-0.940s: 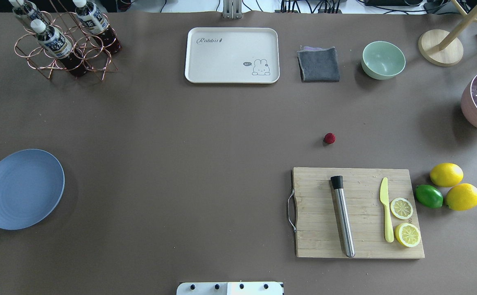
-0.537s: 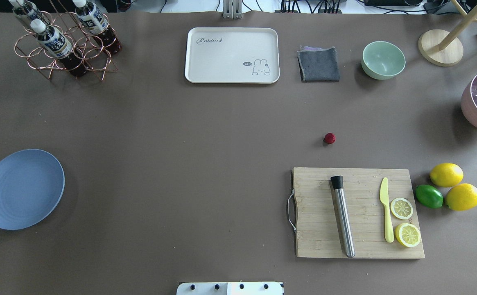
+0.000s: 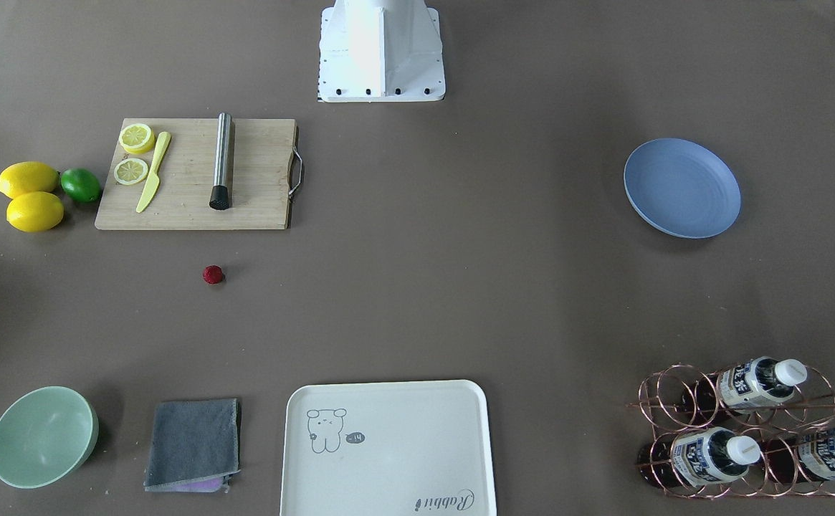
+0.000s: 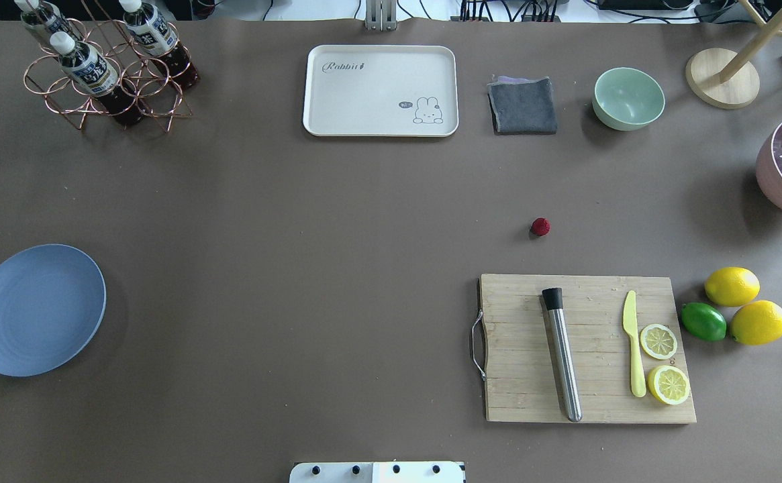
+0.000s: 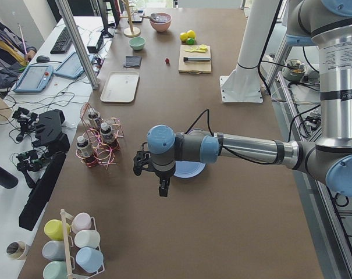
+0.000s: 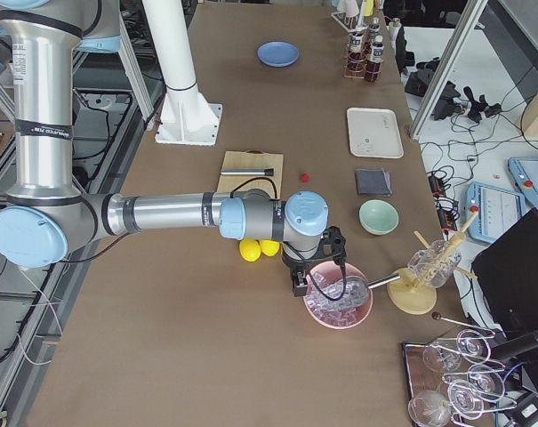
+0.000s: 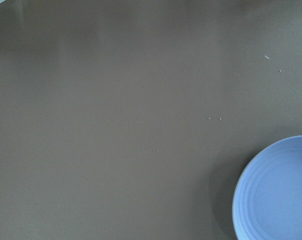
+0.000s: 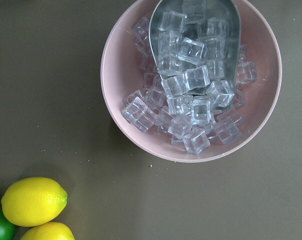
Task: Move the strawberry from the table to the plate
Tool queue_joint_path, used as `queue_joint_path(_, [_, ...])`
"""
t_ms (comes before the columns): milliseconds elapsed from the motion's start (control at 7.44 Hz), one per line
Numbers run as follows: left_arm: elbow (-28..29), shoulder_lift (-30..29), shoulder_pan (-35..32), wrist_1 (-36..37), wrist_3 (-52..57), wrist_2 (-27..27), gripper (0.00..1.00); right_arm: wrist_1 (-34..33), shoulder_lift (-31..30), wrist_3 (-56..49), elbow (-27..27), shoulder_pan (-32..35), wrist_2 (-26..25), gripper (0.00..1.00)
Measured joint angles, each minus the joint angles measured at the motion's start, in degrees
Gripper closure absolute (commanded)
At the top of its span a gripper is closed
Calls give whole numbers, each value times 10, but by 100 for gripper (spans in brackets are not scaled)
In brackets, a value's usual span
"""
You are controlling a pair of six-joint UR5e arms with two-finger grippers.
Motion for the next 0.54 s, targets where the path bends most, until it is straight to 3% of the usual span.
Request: queue_joint_path(537, [-17,6,-1,-2,1,-5,3,0,-9,-1,11,0,9,0])
